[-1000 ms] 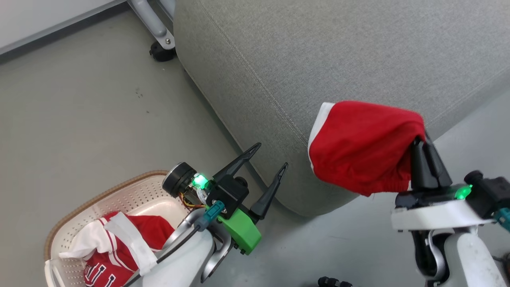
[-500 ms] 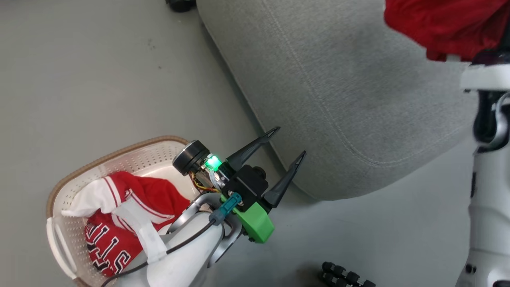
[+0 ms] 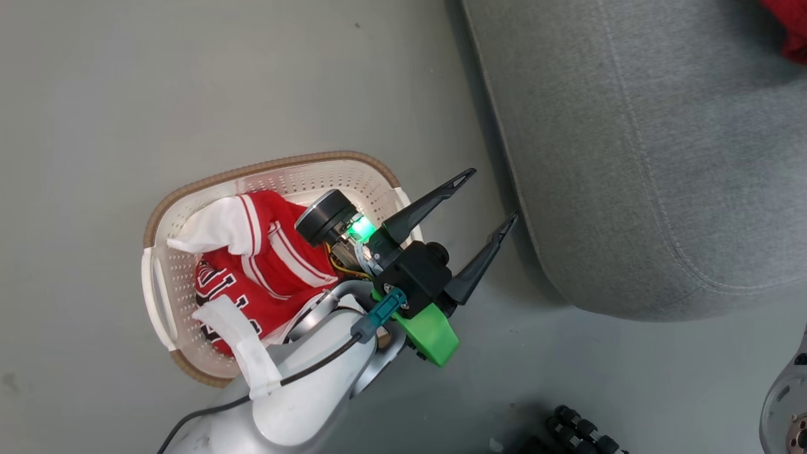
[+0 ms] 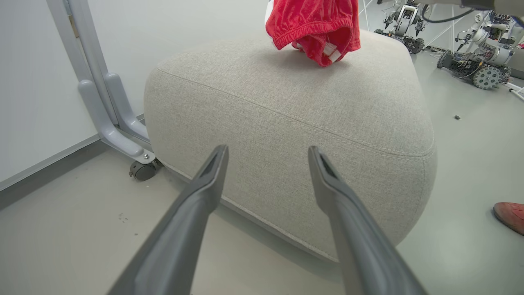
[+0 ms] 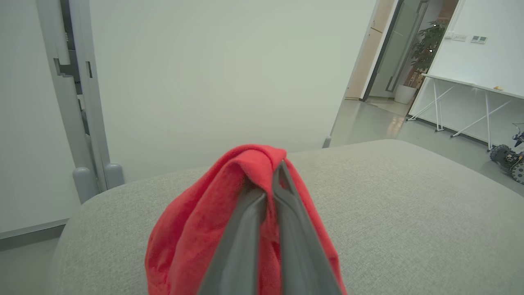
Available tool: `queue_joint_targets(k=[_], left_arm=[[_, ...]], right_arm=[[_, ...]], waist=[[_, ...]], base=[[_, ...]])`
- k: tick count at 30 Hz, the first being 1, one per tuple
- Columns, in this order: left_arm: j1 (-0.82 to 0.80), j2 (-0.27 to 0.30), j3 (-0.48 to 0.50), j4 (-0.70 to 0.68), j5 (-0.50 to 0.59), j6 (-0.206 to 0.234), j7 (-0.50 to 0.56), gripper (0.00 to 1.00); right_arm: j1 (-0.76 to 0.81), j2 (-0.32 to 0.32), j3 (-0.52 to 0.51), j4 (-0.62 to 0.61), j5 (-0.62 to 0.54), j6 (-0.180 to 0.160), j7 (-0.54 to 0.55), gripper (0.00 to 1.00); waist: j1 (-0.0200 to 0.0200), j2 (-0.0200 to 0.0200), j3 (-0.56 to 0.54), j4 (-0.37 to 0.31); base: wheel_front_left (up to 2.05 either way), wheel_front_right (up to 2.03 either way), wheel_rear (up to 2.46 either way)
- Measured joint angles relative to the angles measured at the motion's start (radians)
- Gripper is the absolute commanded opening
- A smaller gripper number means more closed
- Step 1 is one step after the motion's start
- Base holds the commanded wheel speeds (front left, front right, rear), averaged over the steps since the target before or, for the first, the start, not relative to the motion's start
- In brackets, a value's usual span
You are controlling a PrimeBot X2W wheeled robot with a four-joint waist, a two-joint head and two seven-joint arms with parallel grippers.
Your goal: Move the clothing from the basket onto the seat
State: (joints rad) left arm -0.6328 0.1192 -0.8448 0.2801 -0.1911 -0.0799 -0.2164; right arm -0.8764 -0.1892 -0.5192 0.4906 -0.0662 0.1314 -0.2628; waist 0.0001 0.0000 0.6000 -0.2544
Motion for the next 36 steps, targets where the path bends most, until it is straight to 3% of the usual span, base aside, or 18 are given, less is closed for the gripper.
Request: queue_joint_targets(k=[1,3,4,9,15,21,30,36], left_arm=[[-0.002,-0.001,0.000,0.004,0.000,0.001,-0.002,1.00],[-0.007,-0.001,0.000,0.014,0.000,0.001,-0.009,1.00],[-0.008,-0.002,0.000,0.017,0.000,0.001,-0.011,1.00],[-0.009,-0.009,-0.002,0.039,-0.007,0.001,-0.023,1.00],[0.030,-0.034,0.041,0.053,-0.085,0.020,-0.040,1.00],[0.094,-0.046,0.076,0.082,-0.137,0.041,-0.044,1.00],[0.272,-0.057,0.217,0.066,-0.202,0.076,-0.046,1.00],[0.389,-0.063,0.367,0.027,-0.202,0.098,-0.048,1.00]], right_arm=[[0.000,0.003,-0.014,0.007,-0.010,0.000,0.000,0.07],[0.001,0.020,-0.052,0.017,-0.035,0.000,0.000,0.58],[0.004,0.029,-0.073,0.019,-0.048,0.000,0.000,0.99],[0.043,0.085,-0.156,-0.002,-0.126,0.000,0.000,1.00],[0.173,0.123,-0.121,-0.030,-0.164,0.000,0.000,1.00],[0.343,0.138,-0.069,-0.068,-0.130,0.000,0.000,1.00],[0.546,0.139,0.170,-0.067,0.017,0.000,0.000,1.00],[0.648,0.141,0.363,-0.174,0.129,0.000,0.000,1.00]], waist=[[0.0000,0.0000,0.007,0.010],[0.0000,0.0000,0.023,0.032],[0.0000,0.0000,0.028,0.040],[0.0000,0.0000,0.029,0.072],[-0.0001,0.0000,-0.026,0.083],[-0.0001,0.0000,-0.133,0.087],[-0.0002,0.0000,-0.305,0.114],[-0.0002,0.0000,-0.407,0.151]], base=[[0.00,0.00,0.00],[0.00,0.00,0.00],[0.00,0.00,0.00],[0.00,0.00,0.00],[0.00,0.00,0.00],[0.00,0.00,0.00],[0.00,0.00,0.00],[0.00,0.00,0.00]])
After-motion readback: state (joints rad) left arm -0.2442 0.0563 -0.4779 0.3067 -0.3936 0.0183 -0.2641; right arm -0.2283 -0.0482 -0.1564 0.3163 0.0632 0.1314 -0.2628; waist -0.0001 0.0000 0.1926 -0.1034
